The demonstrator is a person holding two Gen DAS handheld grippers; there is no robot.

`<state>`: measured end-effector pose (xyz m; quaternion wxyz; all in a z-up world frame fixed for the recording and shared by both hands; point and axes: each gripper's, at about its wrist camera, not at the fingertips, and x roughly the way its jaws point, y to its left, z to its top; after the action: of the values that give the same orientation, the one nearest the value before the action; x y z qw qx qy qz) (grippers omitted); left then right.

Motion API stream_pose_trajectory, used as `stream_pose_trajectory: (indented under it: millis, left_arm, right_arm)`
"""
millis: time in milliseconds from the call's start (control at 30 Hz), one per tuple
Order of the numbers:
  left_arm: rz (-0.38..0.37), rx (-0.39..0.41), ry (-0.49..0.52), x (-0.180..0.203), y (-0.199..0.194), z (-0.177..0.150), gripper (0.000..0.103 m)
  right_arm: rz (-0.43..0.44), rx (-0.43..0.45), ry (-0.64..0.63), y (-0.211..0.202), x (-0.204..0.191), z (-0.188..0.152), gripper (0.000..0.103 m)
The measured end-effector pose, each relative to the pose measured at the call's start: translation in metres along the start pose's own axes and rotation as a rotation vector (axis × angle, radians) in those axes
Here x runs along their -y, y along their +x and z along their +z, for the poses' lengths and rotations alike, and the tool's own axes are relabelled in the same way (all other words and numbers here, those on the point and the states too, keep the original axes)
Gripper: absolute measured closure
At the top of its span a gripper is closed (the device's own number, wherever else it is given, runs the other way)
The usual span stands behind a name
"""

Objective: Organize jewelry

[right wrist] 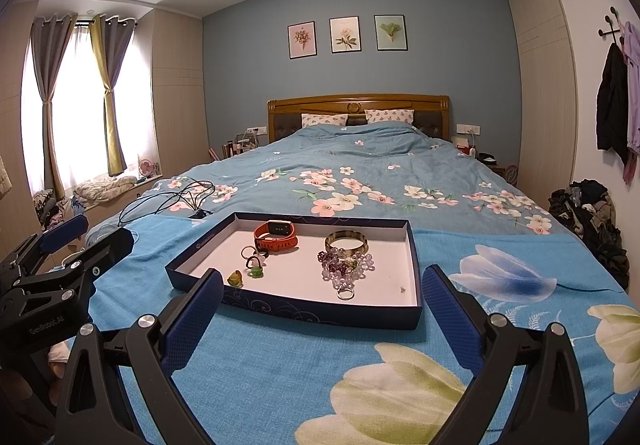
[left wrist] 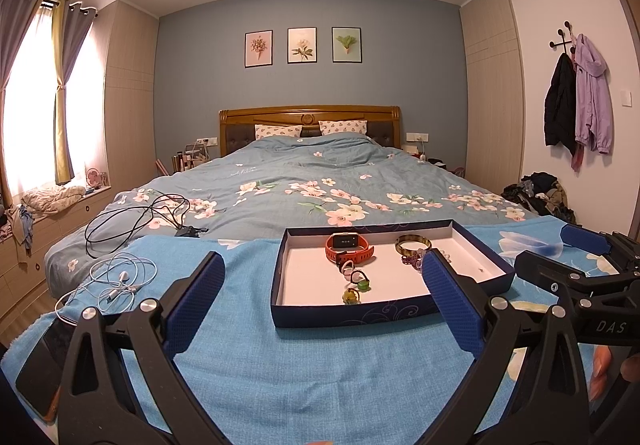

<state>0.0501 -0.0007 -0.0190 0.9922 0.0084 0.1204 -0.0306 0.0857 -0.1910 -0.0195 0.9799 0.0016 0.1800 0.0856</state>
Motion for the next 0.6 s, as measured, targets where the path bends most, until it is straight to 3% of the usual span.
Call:
stream_pose_trajectory:
  millis: [600]
  left_arm:
    - [-0.001, -0.001, -0.002, -0.0002, 0.0004, -0.0011, 0.006]
  right_arm:
    - [0.0, 0.0, 0.003, -0.0002, 0.0008, -0.0004, 0.007]
